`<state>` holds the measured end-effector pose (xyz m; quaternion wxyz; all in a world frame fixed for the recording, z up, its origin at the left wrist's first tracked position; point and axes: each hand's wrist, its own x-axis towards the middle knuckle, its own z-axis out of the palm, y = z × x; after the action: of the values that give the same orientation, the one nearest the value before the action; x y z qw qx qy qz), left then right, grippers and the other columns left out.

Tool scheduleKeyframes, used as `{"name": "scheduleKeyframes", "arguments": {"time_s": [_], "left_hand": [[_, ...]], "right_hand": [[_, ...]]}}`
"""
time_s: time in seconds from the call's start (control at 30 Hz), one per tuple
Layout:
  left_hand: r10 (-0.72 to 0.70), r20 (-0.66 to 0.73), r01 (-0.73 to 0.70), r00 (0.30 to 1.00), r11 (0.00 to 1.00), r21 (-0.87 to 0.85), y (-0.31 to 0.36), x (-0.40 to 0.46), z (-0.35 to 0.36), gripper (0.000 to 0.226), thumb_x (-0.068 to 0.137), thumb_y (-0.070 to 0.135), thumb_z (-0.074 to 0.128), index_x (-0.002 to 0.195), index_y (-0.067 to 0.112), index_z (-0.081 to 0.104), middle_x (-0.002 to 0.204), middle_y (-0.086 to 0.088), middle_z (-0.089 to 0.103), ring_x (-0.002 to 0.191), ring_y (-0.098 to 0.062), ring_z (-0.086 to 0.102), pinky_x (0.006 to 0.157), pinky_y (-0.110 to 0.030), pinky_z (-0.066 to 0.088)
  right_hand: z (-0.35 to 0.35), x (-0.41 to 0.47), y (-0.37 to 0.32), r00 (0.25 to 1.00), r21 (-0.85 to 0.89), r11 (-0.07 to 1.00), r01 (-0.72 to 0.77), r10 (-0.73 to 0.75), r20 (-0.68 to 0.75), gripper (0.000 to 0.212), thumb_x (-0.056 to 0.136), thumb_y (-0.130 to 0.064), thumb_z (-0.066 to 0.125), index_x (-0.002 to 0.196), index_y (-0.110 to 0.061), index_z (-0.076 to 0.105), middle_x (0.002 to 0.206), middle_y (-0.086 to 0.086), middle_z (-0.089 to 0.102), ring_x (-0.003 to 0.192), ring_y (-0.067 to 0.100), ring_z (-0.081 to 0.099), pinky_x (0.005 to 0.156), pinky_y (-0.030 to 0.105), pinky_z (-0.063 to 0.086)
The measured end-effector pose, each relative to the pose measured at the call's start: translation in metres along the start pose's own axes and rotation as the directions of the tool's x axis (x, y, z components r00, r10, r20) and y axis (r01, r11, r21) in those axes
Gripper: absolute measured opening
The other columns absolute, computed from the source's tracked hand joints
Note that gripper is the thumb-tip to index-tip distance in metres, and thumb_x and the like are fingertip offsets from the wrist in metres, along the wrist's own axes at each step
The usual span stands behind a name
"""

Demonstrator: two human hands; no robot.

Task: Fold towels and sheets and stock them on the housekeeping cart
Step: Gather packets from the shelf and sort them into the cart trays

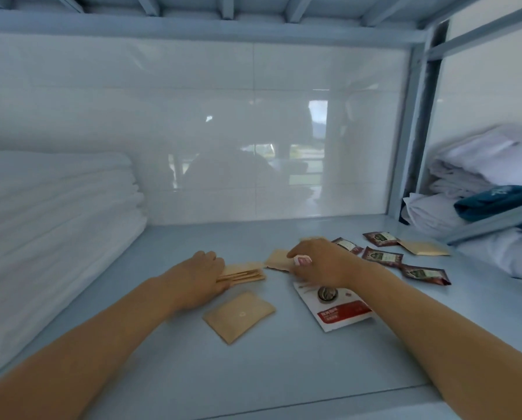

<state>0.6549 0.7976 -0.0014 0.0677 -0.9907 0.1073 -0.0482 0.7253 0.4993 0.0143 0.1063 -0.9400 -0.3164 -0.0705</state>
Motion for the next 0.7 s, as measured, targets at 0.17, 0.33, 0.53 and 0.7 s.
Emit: {"name": "scheduleKeyframes", "arguments": {"time_s": [0.17,0.33,0.53,0.7], "left_hand": [[-0.039,-0.062,0.043,0.997,0.997,0.07,0.006,0.004,0.009,0.043,0.105,0.055,0.036,0.122,0.017,0.046,0.12,-0.004,0.05,0.109,-0.021,0.048,0.088,-0.035,0.042],[-0.072,-0.124,0.082,0.99,0.994,0.074,0.004,0.002,0.012,0.037,0.104,0.057,0.036,0.113,0.021,0.044,0.115,-0.001,0.049,0.097,-0.018,0.049,0.082,-0.033,0.042],[-0.079,-0.016,0.078,0.997,0.996,-0.049,-0.005,0.002,0.01,0.05,0.098,0.072,0.035,0.114,0.027,0.046,0.107,0.01,0.037,0.096,-0.01,0.043,0.088,-0.033,0.044],[-0.083,0.004,0.083,0.997,0.996,-0.023,-0.011,0.0,0.004,0.029,0.104,0.057,0.041,0.101,0.028,0.04,0.103,0.006,0.042,0.084,-0.006,0.041,0.079,-0.028,0.034]], "right_hand": [[-0.007,0.013,0.037,0.971,0.003,0.975,-0.224,0.223,0.089,0.076,0.094,-0.069,0.053,0.157,-0.027,0.039,0.165,0.0,0.032,0.148,0.026,0.036,0.121,0.048,0.029],[-0.011,0.035,0.061,0.917,0.003,0.944,-0.329,0.319,0.238,0.093,0.091,-0.083,0.038,0.16,-0.021,0.032,0.166,0.007,0.032,0.15,0.029,0.034,0.12,0.047,0.025],[0.005,0.055,0.055,0.932,0.009,0.959,-0.282,0.272,0.241,0.107,0.081,-0.094,0.032,0.159,-0.021,0.033,0.165,0.006,0.034,0.148,0.029,0.036,0.121,0.052,0.027],[0.007,0.055,0.026,0.957,-0.021,0.991,-0.133,0.134,0.256,0.102,0.081,-0.093,0.036,0.159,-0.028,0.033,0.165,0.001,0.034,0.15,0.028,0.032,0.122,0.051,0.023]]}}
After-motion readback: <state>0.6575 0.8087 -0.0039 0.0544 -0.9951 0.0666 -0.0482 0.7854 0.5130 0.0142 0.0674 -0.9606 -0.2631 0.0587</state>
